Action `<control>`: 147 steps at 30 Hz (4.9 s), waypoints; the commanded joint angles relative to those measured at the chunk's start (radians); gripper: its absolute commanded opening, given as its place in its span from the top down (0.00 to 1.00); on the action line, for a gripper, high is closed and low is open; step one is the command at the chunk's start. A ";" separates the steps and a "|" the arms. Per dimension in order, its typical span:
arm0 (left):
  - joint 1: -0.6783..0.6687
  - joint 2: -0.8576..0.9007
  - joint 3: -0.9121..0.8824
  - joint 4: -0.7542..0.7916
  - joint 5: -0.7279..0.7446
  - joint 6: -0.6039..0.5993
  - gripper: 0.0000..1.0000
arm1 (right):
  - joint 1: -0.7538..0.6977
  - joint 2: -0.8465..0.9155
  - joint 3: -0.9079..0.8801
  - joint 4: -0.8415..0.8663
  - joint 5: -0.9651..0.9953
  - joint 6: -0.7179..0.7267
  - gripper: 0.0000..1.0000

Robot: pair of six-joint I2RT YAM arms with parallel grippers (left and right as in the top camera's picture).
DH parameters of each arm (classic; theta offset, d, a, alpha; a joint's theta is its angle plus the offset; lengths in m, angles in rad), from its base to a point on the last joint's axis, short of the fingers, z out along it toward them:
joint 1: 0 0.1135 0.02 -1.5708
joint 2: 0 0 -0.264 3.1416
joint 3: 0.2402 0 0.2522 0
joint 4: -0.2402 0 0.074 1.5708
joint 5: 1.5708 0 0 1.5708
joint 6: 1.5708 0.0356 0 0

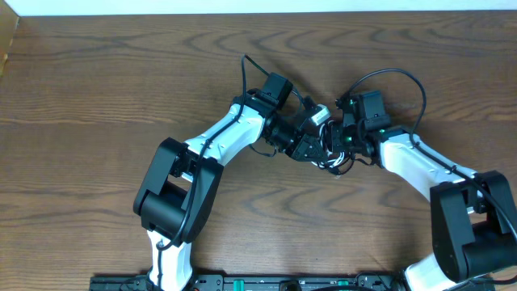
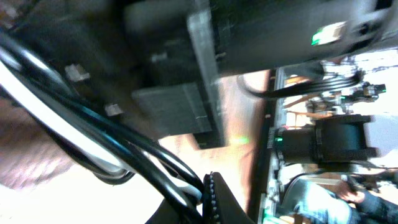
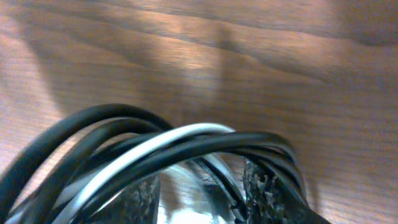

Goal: Untangle cables

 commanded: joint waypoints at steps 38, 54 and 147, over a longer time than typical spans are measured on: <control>-0.005 -0.030 -0.011 -0.043 -0.134 0.103 0.92 | -0.212 0.003 -0.026 -0.102 -0.218 -0.155 0.60; -0.005 -0.030 -0.011 -0.043 -0.065 0.114 0.92 | -0.205 0.071 -0.026 -0.045 -0.211 -0.155 0.64; -0.186 0.009 -0.019 0.172 -1.001 -0.416 0.69 | -0.121 0.057 -0.026 -0.142 -0.338 -0.128 0.99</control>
